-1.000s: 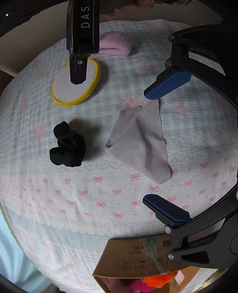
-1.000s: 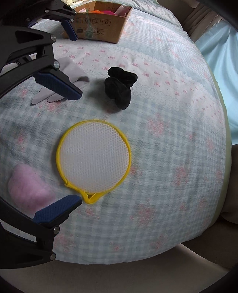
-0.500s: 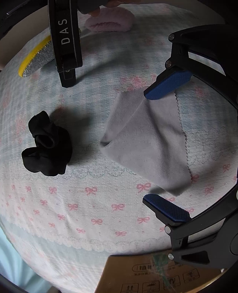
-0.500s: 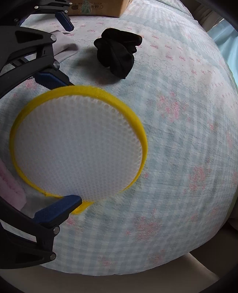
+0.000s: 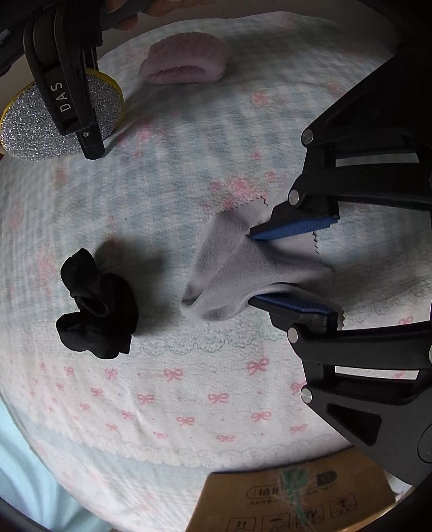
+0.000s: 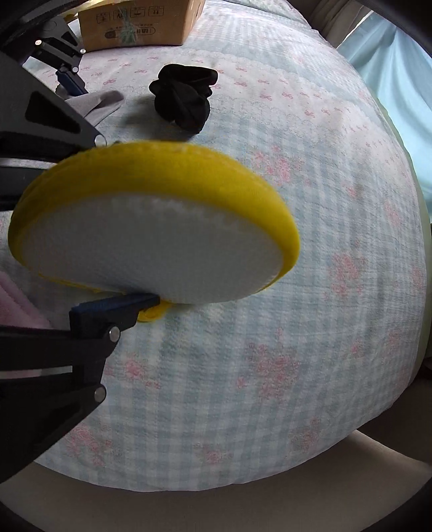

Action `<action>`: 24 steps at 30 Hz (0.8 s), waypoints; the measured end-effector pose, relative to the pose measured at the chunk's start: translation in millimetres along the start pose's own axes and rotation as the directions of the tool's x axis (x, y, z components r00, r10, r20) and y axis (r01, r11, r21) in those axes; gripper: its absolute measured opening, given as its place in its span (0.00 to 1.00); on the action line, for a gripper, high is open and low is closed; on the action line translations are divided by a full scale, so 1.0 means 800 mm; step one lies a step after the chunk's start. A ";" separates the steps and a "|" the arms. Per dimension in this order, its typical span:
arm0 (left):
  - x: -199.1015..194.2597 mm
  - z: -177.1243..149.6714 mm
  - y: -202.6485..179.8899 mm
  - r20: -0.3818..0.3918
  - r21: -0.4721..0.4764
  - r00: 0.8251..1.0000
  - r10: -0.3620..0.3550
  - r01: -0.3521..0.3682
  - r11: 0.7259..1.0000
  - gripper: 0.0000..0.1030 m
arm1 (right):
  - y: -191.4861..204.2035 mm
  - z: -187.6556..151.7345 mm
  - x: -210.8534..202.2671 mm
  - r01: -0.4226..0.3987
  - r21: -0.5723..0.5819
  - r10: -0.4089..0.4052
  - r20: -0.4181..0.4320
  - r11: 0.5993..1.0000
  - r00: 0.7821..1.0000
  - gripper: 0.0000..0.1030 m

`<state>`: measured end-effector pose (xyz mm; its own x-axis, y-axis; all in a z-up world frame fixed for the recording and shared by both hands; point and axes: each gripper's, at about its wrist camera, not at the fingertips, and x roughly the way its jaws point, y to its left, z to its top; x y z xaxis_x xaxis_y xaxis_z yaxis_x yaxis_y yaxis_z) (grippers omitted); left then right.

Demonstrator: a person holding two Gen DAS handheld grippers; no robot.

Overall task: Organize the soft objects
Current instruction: 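Grasp the grey cloth with the left tool while the right tool grasps the yellow mesh pad, then carry the grey cloth and yellow pad into the box and open both tools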

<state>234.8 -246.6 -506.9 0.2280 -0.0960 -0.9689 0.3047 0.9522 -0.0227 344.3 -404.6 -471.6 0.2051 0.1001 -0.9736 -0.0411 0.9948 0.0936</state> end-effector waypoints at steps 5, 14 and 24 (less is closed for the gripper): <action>-0.004 0.008 -0.001 -0.001 -0.007 1.000 -0.006 0.006 1.000 0.10 | -0.004 -0.002 -0.015 -0.002 0.010 0.002 0.024 1.000 1.000 0.15; -0.044 0.013 0.023 0.037 -0.042 0.999 -0.002 0.003 0.999 0.09 | 0.018 -0.010 -0.050 -0.014 0.004 0.014 0.063 1.000 0.998 0.15; -0.141 0.016 0.042 0.148 -0.076 0.989 -0.020 0.032 0.997 0.09 | 0.049 -0.034 -0.152 -0.020 -0.020 0.022 0.141 1.000 0.990 0.15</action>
<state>231.1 -207.8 -394.9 0.3562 -0.1572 -0.9211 0.2407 0.9679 -0.0721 291.3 -378.1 -354.9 0.3402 0.1241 -0.9321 -0.0642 0.9920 0.1086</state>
